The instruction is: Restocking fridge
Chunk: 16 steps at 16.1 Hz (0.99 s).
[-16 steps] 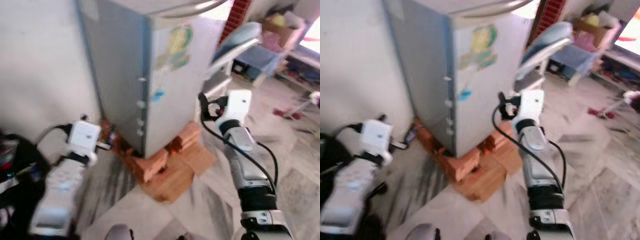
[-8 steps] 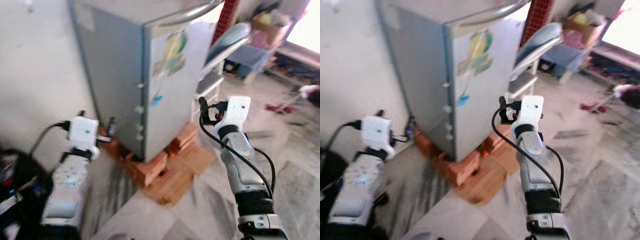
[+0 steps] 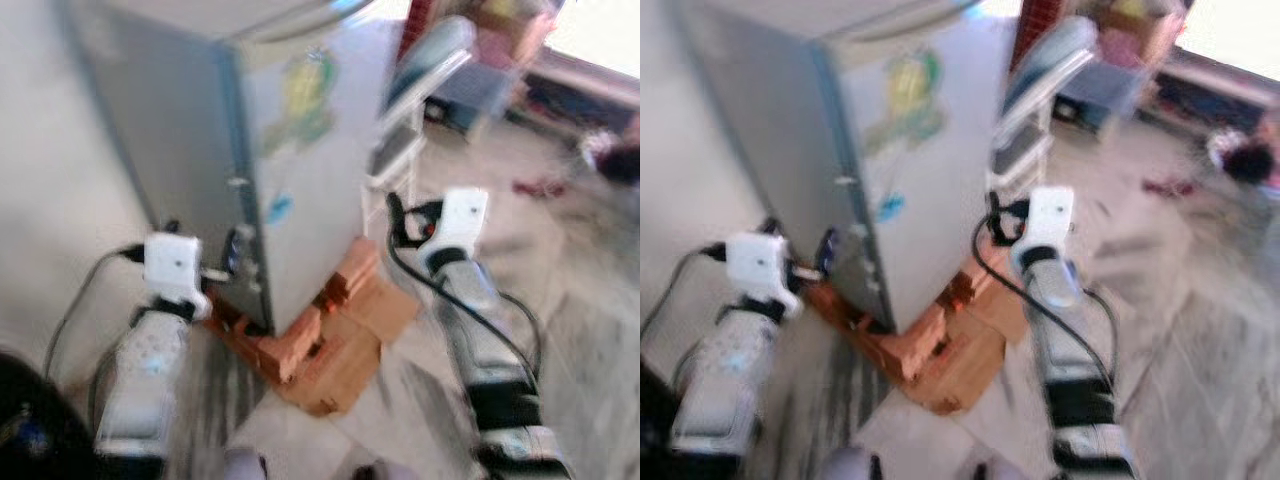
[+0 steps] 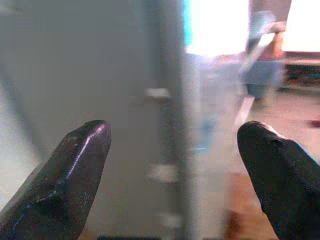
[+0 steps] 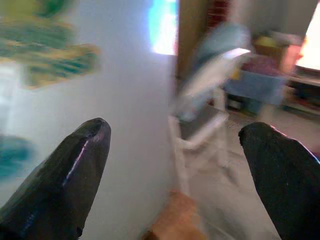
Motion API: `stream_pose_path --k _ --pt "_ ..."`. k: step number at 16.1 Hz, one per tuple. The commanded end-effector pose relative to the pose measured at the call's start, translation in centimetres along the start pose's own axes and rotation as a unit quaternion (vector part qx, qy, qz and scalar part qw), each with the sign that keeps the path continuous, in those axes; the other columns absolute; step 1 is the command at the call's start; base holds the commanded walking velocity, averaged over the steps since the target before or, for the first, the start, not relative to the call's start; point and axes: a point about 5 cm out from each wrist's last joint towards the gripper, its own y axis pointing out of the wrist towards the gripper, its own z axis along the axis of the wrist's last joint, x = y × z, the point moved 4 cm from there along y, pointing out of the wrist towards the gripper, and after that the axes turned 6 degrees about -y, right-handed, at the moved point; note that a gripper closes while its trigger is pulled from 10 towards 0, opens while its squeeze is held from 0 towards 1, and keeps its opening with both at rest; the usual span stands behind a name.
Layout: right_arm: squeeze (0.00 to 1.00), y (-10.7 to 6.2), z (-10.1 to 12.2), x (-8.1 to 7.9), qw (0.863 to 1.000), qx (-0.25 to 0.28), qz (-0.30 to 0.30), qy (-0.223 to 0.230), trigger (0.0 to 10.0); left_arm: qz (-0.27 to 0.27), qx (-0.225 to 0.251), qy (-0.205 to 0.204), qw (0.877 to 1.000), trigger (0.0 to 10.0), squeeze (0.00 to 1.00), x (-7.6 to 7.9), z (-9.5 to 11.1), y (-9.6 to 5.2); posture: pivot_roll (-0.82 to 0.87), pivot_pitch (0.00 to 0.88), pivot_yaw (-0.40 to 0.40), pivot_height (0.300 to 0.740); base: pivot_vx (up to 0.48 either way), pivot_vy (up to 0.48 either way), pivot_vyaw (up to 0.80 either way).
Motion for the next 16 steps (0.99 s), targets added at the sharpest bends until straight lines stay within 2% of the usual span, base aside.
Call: stream_pose_path --k 1,4,6,8,12,16 --pt "0.00 -0.1 0.4 0.5 1.000 0.003 -0.008 0.003 10.0 -0.003 0.002 0.006 1.000 10.0 0.00 0.1 0.3 0.0 0.16 0.063 -0.042 0.740 0.000 0.000 -0.80" --pt "0.00 -0.3 0.4 0.6 1.000 0.002 -0.006 0.002 10.0 0.016 -0.008 0.008 1.000 10.0 0.00 -0.9 0.2 0.2 0.16 0.069 -0.045 0.740 0.000 0.000 -0.80" --pt "0.00 -0.7 0.0 0.9 1.000 -0.005 -0.009 -0.008 10.0 0.017 -0.004 0.009 1.000 10.0 0.00 -1.1 0.3 0.3 0.16 0.072 -0.045 0.740 0.000 0.371 -0.80" --pt "0.00 -0.7 0.1 0.9 1.000 -0.001 -0.009 0.003 10.0 0.006 -0.003 0.013 1.000 10.0 0.00 -0.8 0.4 0.4 0.16 0.072 -0.045 0.740 0.000 0.480 -0.67" --pt "0.00 -0.4 0.6 0.6 1.000 0.008 0.000 0.001 10.0 0.003 0.018 0.000 1.000 10.0 0.00 -0.4 1.3 0.4 0.16 0.075 -0.040 0.740 0.000 0.480 0.00" --pt "0.00 -0.2 0.7 0.8 1.000 0.010 0.000 -0.002 10.0 0.006 0.019 0.021 1.000 10.0 0.00 -0.5 1.3 0.3 0.16 0.073 -0.044 0.740 0.000 0.000 0.00"
